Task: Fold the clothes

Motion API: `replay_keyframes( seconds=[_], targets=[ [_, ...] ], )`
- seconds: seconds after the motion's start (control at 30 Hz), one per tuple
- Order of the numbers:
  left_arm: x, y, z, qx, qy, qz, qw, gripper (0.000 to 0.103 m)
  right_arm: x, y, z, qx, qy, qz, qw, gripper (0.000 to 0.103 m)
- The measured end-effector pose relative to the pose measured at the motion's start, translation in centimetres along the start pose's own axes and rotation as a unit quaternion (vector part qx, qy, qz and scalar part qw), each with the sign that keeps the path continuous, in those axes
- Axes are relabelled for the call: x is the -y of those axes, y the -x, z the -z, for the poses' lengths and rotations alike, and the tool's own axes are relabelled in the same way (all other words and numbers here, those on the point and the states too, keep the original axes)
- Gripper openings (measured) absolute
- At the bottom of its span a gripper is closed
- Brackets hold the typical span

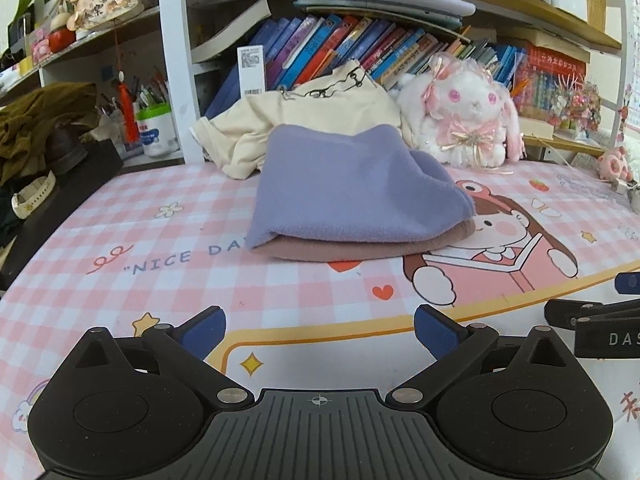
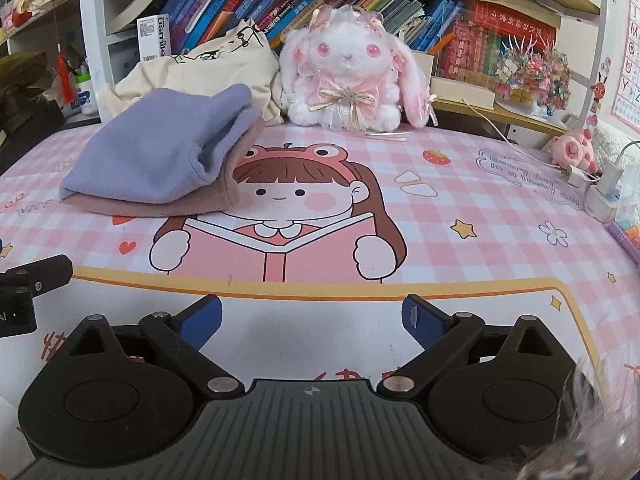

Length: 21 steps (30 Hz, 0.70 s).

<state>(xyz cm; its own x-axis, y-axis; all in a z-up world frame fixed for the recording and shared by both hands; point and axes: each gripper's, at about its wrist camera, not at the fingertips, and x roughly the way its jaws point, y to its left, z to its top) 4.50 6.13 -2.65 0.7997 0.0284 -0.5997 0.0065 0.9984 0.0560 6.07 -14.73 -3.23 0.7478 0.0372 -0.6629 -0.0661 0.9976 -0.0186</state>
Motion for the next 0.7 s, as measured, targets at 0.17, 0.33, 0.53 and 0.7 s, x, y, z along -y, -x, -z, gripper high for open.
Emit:
replay_keyframes(
  seconds=[0.17,0.33,0.53,0.7],
  targets=[
    [-0.28,-0.39,-0.09,-0.007,0.006,-0.005,0.9999,0.102,-0.09,-0.17,-0.08,-0.001,0.006,0.000,1.000,0.098],
    [-0.09,-0.63,-0.01,-0.011,0.001,-0.005,0.9999,0.102,-0.19,-0.35,-0.15,-0.002,0.012,0.001,1.000,0.098],
    [0.13,-0.69,0.03,-0.015,-0.002,0.003,0.9999,0.102,-0.15,-0.35,-0.05,-0.002,0.010,0.002,1.000,0.098],
    [0.06,-0.50,0.08,-0.014,0.002,0.013,0.9998,0.102,-0.10,-0.33,0.04,-0.002,0.008,0.003,1.000,0.098]
  ],
)
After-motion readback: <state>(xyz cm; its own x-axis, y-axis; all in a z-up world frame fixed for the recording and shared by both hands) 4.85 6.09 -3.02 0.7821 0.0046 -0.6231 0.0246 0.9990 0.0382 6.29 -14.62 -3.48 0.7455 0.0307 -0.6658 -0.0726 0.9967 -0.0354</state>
